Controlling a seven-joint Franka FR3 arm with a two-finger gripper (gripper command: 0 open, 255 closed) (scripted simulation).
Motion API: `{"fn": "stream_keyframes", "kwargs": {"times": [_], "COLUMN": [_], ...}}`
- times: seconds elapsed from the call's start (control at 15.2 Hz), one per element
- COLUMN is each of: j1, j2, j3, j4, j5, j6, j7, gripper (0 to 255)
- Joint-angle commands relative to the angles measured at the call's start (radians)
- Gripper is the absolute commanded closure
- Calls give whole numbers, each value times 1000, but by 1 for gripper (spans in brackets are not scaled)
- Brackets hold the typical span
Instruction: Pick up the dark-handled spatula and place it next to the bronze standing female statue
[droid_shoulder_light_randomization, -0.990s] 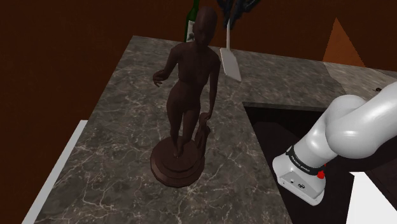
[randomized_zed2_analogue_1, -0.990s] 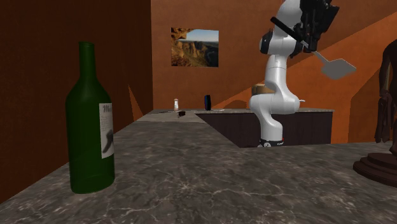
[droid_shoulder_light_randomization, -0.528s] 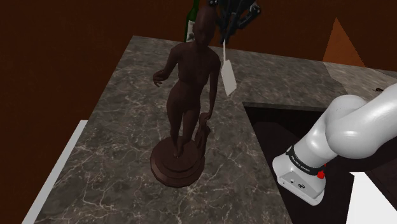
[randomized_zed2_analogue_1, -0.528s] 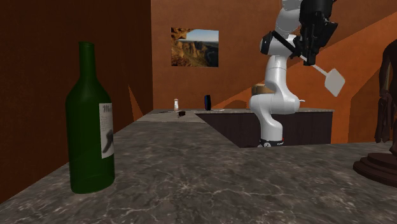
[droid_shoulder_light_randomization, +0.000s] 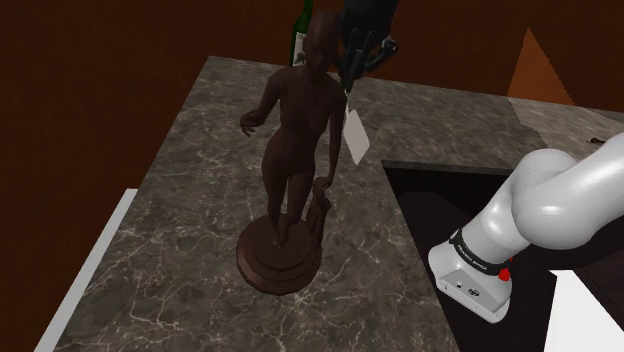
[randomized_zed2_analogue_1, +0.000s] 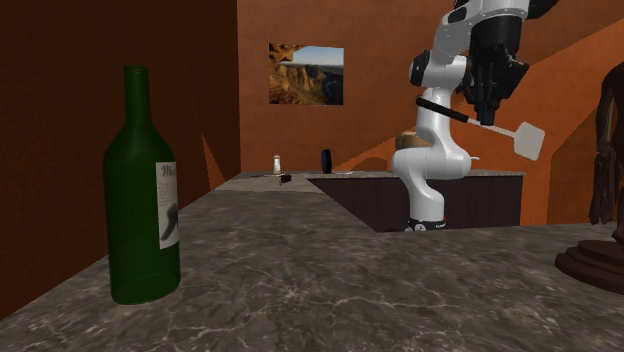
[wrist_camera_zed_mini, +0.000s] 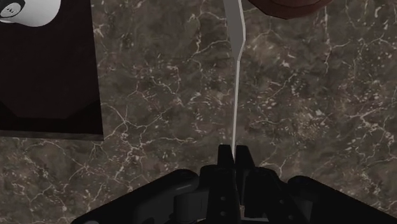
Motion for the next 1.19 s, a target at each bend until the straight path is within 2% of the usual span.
{"fn": "stream_keyframes", "kwargs": {"times": [0.0, 1.12], "j1": [2, 9], "j2": [-6, 5], "j3": [2, 21], "j4": [-32, -252], "j5": [3, 11], "j6": [27, 257], "j7": [1, 10], "gripper": [255, 255]}}
